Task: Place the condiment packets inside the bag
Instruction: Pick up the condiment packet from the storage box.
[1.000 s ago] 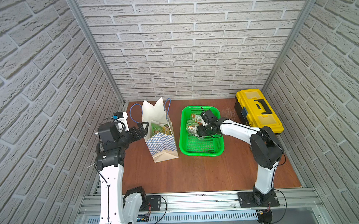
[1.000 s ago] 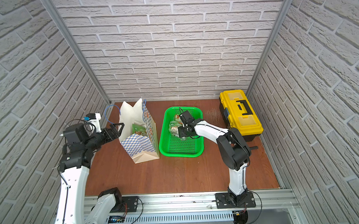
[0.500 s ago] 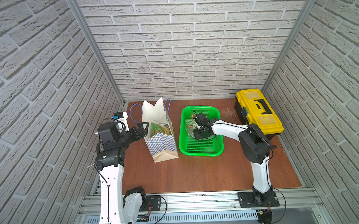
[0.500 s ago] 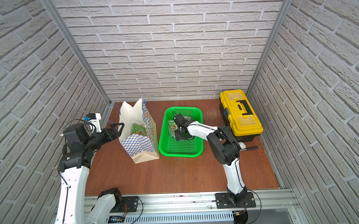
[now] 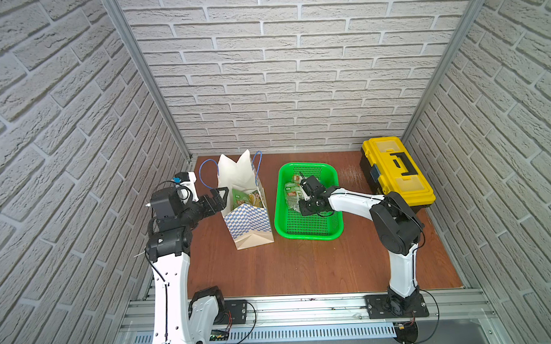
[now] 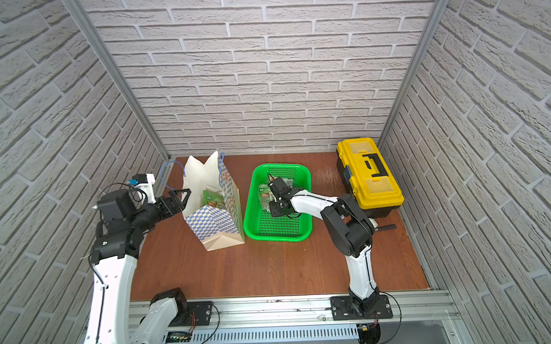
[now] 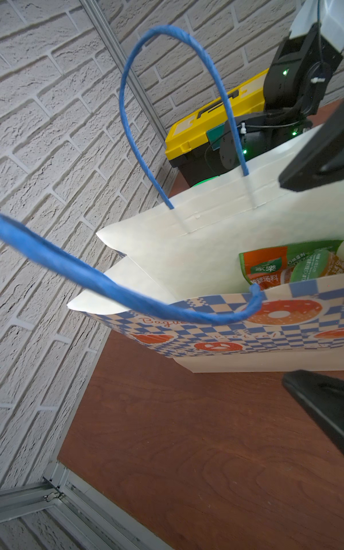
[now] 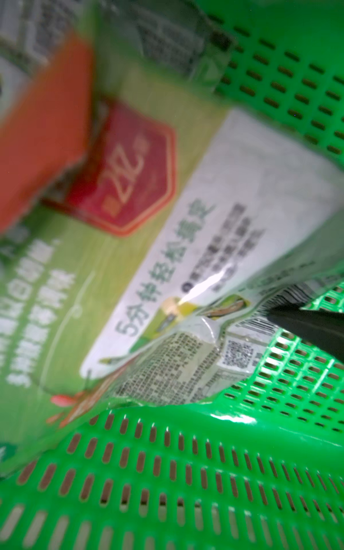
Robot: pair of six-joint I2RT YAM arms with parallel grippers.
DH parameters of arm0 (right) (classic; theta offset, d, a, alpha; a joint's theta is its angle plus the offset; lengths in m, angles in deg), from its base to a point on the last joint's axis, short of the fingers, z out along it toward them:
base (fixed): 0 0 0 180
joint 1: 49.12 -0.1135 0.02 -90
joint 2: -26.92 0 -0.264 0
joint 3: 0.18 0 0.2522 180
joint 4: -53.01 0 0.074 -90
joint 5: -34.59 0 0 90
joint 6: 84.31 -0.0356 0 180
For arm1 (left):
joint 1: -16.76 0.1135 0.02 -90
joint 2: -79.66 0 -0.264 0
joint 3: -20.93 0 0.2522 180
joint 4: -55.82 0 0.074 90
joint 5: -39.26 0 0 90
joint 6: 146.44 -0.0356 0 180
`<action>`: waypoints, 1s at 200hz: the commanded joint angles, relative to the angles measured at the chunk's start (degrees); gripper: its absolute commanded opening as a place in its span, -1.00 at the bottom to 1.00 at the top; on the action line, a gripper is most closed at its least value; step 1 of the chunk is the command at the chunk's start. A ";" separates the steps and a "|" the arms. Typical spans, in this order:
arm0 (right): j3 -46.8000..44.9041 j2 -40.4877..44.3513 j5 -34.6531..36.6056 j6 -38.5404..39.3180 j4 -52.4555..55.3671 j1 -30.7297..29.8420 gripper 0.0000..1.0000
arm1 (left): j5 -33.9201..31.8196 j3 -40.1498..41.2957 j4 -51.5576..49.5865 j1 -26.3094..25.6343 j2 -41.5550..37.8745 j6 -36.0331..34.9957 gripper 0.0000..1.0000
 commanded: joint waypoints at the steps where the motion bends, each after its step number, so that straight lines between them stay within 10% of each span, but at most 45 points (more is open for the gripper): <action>1: -2.29 4.51 -1.15 -0.86 -4.14 -0.16 -0.68 | -0.51 0.24 1.95 -0.32 0.79 -0.33 0.97; 31: -4.74 7.48 -1.91 -1.38 -6.63 -0.11 -0.94 | -0.25 -0.12 1.15 -0.60 3.32 -0.58 0.97; 200: -15.01 28.38 -1.19 -2.73 -10.84 -0.03 -0.94 | -5.29 -1.44 -2.23 -6.48 4.62 -2.88 0.96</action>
